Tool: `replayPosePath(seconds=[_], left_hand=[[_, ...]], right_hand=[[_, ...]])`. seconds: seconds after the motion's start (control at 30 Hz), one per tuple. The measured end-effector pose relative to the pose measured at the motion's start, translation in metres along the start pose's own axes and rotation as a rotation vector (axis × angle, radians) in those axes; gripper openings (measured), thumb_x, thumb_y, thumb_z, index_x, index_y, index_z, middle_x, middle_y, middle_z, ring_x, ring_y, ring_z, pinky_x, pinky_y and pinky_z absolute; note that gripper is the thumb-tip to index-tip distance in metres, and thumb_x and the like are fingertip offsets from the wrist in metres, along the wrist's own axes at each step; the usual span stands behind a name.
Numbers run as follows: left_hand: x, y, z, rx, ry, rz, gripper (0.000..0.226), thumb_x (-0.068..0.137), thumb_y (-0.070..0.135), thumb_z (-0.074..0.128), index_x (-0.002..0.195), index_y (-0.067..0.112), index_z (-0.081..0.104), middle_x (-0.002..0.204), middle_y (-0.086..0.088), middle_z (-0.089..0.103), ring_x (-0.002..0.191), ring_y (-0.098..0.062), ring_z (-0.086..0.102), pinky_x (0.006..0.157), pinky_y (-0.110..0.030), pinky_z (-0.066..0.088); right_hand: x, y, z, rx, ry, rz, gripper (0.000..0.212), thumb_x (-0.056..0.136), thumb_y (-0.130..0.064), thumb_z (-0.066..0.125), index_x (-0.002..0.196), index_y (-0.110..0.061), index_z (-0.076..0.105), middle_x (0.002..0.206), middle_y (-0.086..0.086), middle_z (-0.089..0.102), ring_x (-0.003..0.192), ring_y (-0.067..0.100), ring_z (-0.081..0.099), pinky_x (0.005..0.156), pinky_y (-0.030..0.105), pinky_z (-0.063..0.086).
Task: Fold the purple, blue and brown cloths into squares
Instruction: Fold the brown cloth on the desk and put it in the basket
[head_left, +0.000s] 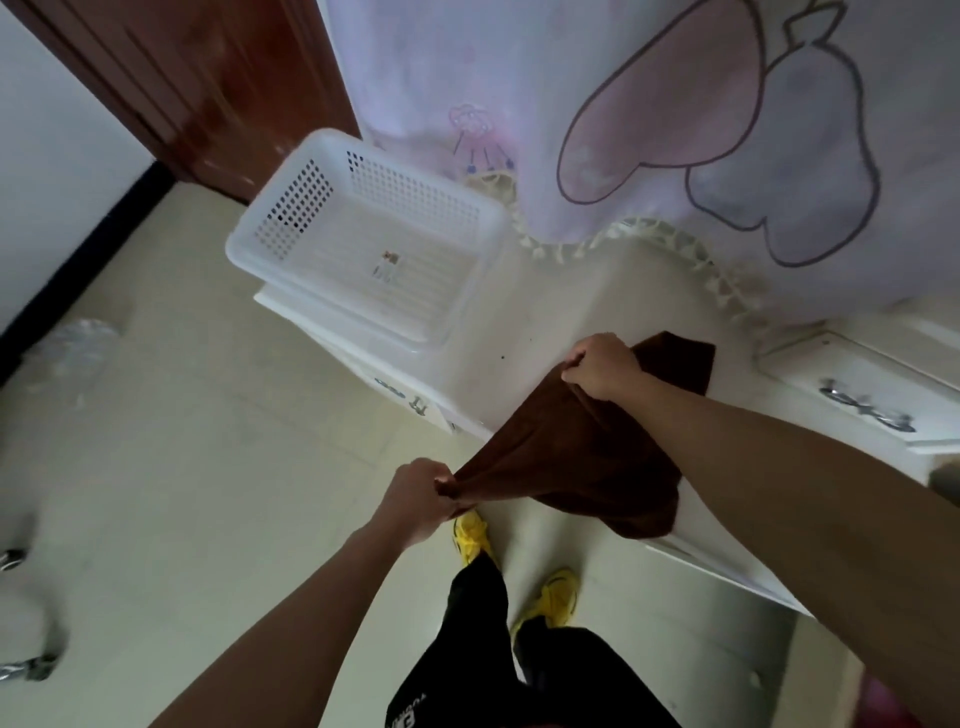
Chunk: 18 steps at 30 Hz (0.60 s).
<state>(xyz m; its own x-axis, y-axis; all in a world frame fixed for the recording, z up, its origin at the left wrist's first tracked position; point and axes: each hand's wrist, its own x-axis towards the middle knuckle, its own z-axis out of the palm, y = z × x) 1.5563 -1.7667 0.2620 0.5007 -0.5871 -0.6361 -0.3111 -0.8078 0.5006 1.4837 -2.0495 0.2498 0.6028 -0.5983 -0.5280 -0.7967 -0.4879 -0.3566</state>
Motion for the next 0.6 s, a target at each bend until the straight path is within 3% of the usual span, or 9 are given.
replayPosePath(seconds=[0.13,0.23,0.33,0.4,0.47,0.53,0.6], left_hand=[[0.008,-0.007,-0.007,0.007,-0.067,-0.058,0.017,0.075,0.009,0.061,0.086,0.009,0.074,0.091,-0.01,0.068,0.081,-0.021,0.059,0.066,-0.025,0.044],[0.01,-0.008,-0.015,0.016,-0.088,-0.081,0.017,0.072,0.01,0.059,0.079,0.01,0.074,0.085,-0.011,0.068,0.079,-0.023,0.062,0.06,-0.025,0.044],[0.009,-0.005,-0.026,0.006,-0.026,-0.088,0.016,0.067,0.013,0.056,0.052,0.017,0.058,0.059,-0.002,0.053,0.056,-0.013,0.049,0.049,-0.022,0.034],[0.008,-0.002,-0.034,-0.022,0.055,-0.075,0.019,0.061,0.016,0.052,0.046,0.016,0.041,0.051,0.0,0.036,0.049,-0.014,0.034,0.045,-0.022,0.024],[0.005,0.0,-0.038,-0.026,0.107,-0.091,0.02,0.062,0.014,0.052,0.045,0.012,0.042,0.049,-0.001,0.035,0.048,-0.015,0.034,0.042,-0.019,0.023],[0.004,0.0,-0.038,-0.01,0.121,-0.12,0.028,0.071,0.004,0.056,0.045,0.011,0.049,0.048,-0.004,0.043,0.049,-0.017,0.043,0.041,-0.016,0.026],[0.002,0.001,-0.037,-0.006,0.147,-0.116,0.019,0.074,0.003,0.056,0.059,0.006,0.067,0.059,-0.011,0.059,0.062,-0.024,0.056,0.049,-0.023,0.035]], right_hand=[[0.003,0.0,0.0,0.087,-0.116,0.042,0.023,0.08,-0.023,0.075,0.099,-0.012,0.075,0.107,0.006,0.07,0.102,0.024,0.063,0.086,0.028,0.049],[0.002,0.005,-0.01,0.389,-0.158,0.097,0.024,0.08,-0.019,0.076,0.102,-0.009,0.074,0.103,0.006,0.069,0.099,0.02,0.062,0.086,0.025,0.044],[-0.008,0.014,-0.03,0.756,-0.157,0.211,0.026,0.082,-0.019,0.075,0.105,-0.007,0.072,0.098,0.008,0.07,0.091,0.021,0.065,0.081,0.028,0.051],[-0.014,0.023,-0.045,1.024,-0.236,0.283,0.018,0.085,-0.017,0.07,0.098,-0.005,0.071,0.095,0.011,0.07,0.085,0.023,0.068,0.078,0.032,0.054],[-0.022,0.033,-0.055,1.2,-0.363,0.285,0.013,0.088,-0.016,0.064,0.092,-0.005,0.069,0.091,0.01,0.072,0.081,0.022,0.069,0.074,0.032,0.054],[-0.029,0.04,-0.06,1.201,-0.446,0.244,0.012,0.089,-0.015,0.061,0.089,-0.006,0.068,0.086,0.007,0.071,0.079,0.02,0.068,0.07,0.03,0.054],[-0.036,0.04,-0.058,1.018,-0.449,0.21,0.011,0.088,-0.014,0.062,0.084,-0.008,0.07,0.08,0.004,0.07,0.076,0.019,0.065,0.06,0.027,0.052]])
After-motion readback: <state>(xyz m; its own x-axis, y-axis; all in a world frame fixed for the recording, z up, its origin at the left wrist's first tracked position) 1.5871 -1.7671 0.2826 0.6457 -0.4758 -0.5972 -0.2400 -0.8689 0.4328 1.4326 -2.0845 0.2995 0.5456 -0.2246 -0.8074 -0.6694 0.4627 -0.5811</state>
